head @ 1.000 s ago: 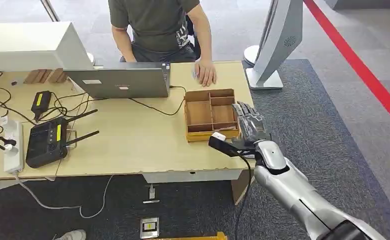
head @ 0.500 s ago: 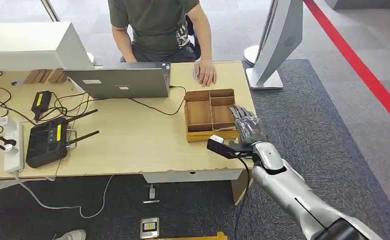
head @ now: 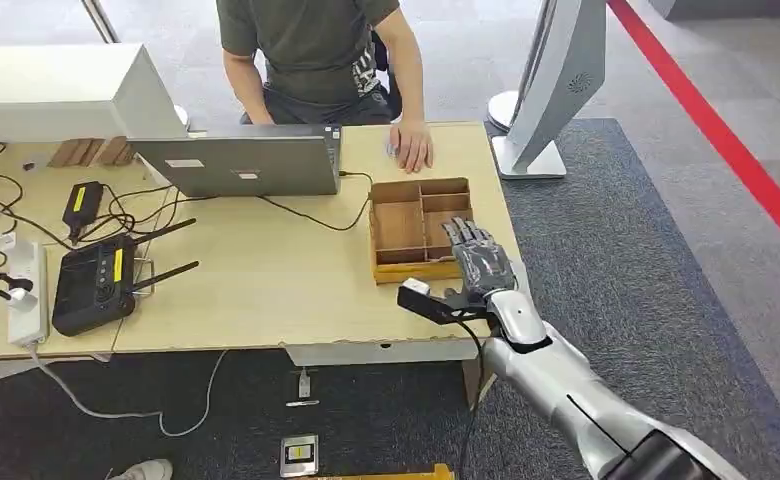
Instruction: Pass the card to the sensor for recognition and then transmit it.
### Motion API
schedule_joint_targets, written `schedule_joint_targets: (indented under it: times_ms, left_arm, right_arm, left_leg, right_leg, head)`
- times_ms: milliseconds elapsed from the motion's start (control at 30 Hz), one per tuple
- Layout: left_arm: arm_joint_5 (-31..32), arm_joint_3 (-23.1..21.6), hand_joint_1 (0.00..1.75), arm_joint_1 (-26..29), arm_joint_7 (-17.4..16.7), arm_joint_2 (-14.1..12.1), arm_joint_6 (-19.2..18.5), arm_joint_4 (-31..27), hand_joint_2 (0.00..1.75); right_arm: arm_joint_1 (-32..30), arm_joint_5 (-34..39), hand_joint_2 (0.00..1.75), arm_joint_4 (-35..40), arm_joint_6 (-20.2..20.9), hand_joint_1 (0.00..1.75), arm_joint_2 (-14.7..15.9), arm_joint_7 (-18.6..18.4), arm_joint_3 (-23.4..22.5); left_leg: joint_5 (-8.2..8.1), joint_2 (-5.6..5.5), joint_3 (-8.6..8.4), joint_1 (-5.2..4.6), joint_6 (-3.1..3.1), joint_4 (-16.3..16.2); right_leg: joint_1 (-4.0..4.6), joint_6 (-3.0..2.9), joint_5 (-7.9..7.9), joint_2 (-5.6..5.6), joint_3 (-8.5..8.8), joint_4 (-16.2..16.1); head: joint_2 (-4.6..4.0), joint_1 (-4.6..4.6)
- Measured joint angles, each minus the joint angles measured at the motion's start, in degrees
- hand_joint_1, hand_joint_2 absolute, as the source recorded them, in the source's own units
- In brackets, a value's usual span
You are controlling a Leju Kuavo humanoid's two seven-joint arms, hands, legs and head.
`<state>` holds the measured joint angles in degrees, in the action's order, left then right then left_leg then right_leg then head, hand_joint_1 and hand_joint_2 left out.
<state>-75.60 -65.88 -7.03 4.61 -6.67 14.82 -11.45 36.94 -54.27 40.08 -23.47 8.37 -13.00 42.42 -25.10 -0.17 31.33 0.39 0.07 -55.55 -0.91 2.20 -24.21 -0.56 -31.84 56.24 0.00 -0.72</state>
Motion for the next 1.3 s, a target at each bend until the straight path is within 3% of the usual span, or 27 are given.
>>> schedule_joint_targets:
  times_ms: [433,1300]
  left_arm:
    - [0.2,0.0,0.00,0.0,-0.3,0.0,0.2,0.0,0.00]
    - [2.3,0.0,0.00,0.0,-0.3,-0.2,-1.2,0.0,0.00]
  right_arm:
    - [2.7,-0.9,1.75,-0.4,1.3,0.00,1.0,-1.0,0.1]
    - [1.2,-0.9,1.75,-0.3,1.9,0.00,4.3,-2.3,-0.4]
  left_leg:
    - [0.01,0.01,-0.02,0.00,-0.02,0.0]
    - [0.01,0.01,-0.03,0.00,-0.02,0.0]
  right_leg:
    - [0.01,0.00,0.00,0.00,-0.01,0.0]
    - [0.01,0.00,0.00,0.01,0.00,0.0]
  head:
    - [0.00,0.00]
    - [0.00,0.00]
